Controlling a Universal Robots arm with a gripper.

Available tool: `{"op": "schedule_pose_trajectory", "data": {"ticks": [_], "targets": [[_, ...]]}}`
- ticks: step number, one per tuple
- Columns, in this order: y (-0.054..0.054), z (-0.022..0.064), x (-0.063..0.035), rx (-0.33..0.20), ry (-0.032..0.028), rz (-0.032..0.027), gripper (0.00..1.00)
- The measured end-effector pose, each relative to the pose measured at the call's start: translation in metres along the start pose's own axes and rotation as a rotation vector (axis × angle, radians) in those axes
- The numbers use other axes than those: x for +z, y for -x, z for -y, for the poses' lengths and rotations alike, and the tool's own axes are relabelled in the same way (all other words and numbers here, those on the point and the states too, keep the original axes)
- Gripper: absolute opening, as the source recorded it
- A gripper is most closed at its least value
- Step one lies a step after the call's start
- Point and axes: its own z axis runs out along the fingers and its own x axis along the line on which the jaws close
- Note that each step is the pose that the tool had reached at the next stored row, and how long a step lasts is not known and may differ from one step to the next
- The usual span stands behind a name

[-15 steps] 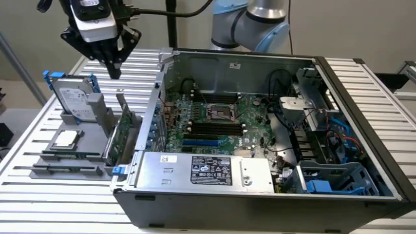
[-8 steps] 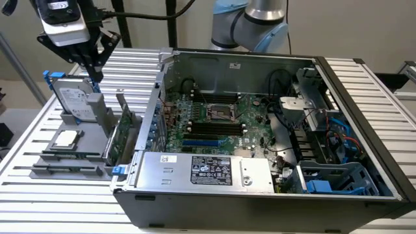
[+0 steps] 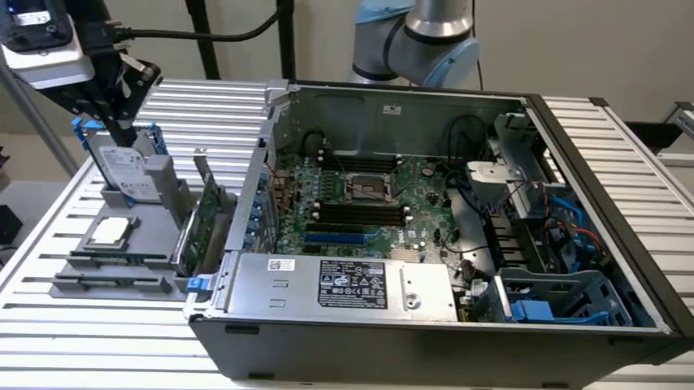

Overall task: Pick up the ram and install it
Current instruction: 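Reach for the ram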

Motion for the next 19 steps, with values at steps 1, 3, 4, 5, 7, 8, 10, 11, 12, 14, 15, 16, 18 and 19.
{"op": "schedule_pose_trajectory", "data": {"ticks": [1,3,4,5,7,8,10,11,12,14,15,16,18,19], "targets": [[-0.004,0.0022,0.0005,0.000,0.0001,0.0001,0.00],[-0.010,0.0063,0.0020,0.000,0.0001,-0.0001,0.00],[-0.013,0.0083,0.0030,0.000,0.0001,-0.0003,0.00],[-0.017,0.0103,0.0042,0.000,0.0000,-0.0010,0.00],[-0.022,0.0141,0.0070,0.000,-0.0002,-0.0029,0.00],[-0.025,0.0160,0.0085,0.000,-0.0002,-0.0040,0.00],[-0.031,0.0198,0.0116,0.000,-0.0004,-0.0064,0.00],[-0.034,0.0217,0.0132,0.000,-0.0005,-0.0075,0.00],[-0.036,0.0235,0.0149,0.000,-0.0005,-0.0086,0.00],[-0.042,0.0274,0.0181,0.001,-0.0008,-0.0112,0.00],[-0.045,0.0293,0.0197,0.001,-0.0009,-0.0125,0.00],[-0.048,0.0313,0.0214,0.001,-0.0009,-0.0141,0.00],[-0.053,0.0342,0.0244,0.001,-0.0012,-0.0174,0.00],[-0.055,0.0351,0.0259,0.001,-0.0012,-0.0179,0.00]]}}
